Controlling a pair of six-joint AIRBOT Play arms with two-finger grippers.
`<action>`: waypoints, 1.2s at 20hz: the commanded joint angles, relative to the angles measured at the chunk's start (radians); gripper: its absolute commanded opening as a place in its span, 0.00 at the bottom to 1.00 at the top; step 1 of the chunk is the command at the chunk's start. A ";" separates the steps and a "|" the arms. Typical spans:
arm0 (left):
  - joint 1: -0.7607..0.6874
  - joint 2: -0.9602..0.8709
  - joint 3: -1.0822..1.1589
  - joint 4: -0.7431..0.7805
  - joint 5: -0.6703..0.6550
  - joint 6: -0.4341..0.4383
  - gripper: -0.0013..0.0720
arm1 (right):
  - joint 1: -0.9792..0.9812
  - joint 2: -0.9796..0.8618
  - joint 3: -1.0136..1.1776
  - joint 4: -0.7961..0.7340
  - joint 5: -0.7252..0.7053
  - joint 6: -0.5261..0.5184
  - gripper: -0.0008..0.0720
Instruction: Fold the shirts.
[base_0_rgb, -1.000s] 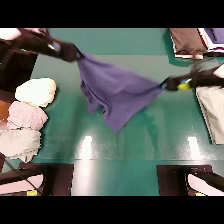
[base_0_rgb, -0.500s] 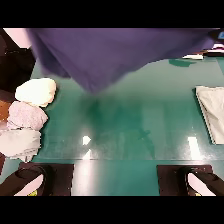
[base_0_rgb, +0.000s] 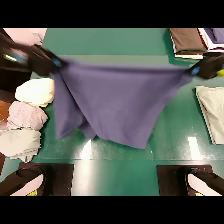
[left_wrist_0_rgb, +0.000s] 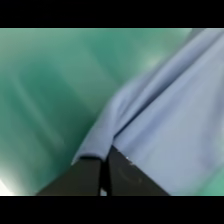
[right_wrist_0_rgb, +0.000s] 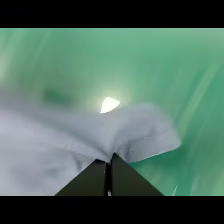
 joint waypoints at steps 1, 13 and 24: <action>0.000 -0.111 -0.285 -0.009 0.077 0.063 0.06 | 0.052 -0.097 -0.192 0.006 -0.005 0.008 0.03; 0.011 -0.278 -0.187 0.084 0.162 0.063 0.71 | 0.044 -0.197 -0.311 0.013 -0.097 0.008 0.03; 0.152 -0.240 -0.490 0.124 0.148 0.029 0.71 | 0.045 -0.197 -0.311 0.013 -0.102 0.007 0.03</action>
